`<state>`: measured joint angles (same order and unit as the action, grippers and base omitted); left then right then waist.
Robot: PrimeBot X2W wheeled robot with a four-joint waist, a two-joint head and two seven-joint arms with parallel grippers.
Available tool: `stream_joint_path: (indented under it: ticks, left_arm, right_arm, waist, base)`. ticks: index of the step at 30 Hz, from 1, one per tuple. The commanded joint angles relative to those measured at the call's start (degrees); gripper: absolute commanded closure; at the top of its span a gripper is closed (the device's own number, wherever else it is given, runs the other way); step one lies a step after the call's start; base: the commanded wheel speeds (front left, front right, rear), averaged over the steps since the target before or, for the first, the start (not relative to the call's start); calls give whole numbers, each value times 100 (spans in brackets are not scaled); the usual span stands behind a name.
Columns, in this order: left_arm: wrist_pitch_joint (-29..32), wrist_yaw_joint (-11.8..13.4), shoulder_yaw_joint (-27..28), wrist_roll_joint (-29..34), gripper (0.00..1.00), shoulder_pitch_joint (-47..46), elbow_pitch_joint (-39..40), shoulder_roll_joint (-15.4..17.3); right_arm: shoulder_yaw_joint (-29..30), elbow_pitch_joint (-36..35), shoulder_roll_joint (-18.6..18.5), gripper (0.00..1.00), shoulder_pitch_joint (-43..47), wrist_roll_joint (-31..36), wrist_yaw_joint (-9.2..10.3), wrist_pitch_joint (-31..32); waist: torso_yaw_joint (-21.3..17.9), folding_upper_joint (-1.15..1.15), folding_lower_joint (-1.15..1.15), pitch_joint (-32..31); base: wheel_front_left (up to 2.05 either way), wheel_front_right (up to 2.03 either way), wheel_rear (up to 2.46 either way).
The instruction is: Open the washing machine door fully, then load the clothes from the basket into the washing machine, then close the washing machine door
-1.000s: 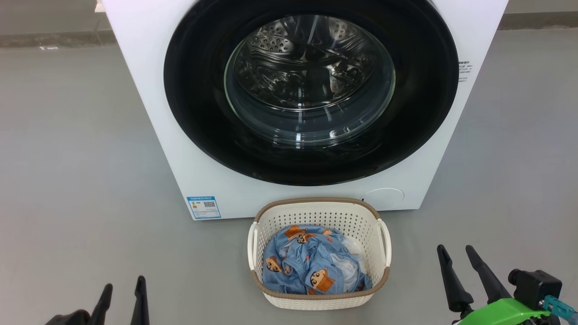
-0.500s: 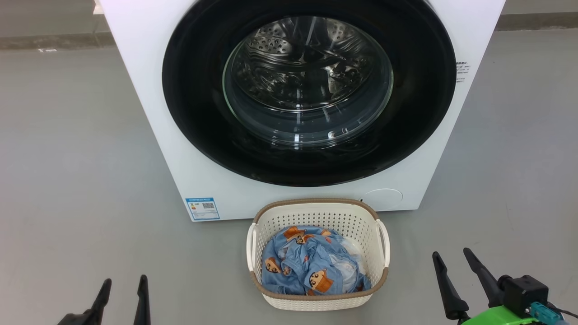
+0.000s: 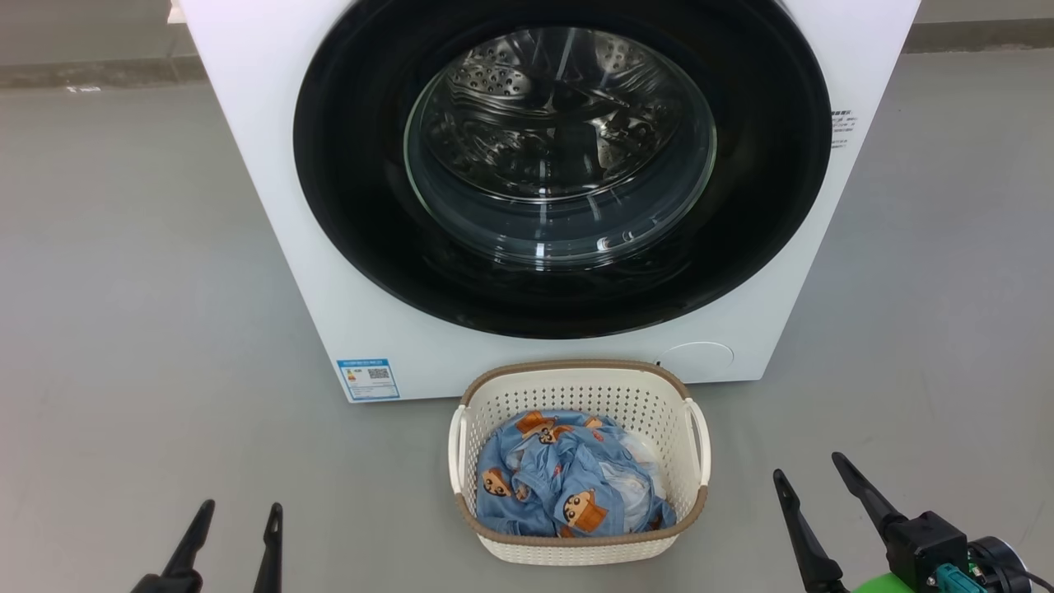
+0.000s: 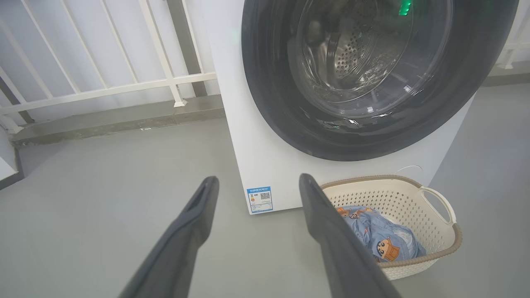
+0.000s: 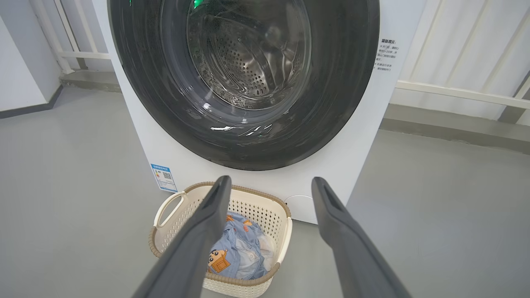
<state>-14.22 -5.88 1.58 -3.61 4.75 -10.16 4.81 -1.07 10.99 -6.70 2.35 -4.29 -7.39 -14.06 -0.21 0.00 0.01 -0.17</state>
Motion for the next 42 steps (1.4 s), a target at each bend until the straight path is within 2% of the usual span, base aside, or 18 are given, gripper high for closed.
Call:
stream_joint_path:
  ticks: [1,25,42]
  left_arm:
    - [-78,-13,230,173,0,-102,175,79]
    - [-78,-74,384,204,0,-114,47,-16]
    - [-78,-96,419,229,0,-119,101,-60]
  right_arm:
    - [-150,-176,-83,0,-69,190,-10,-94]
    - [61,-178,-71,0,-57,215,-10,-94]
    - [55,-151,-27,0,-52,182,-10,-94]
  waist:
    - [0,0,0,5]
    - [-31,0,-1,-7]
    - [-104,0,-1,2]
  base:
    - [0,0,0]
    - [5,5,-10]
    - [99,99,-199]
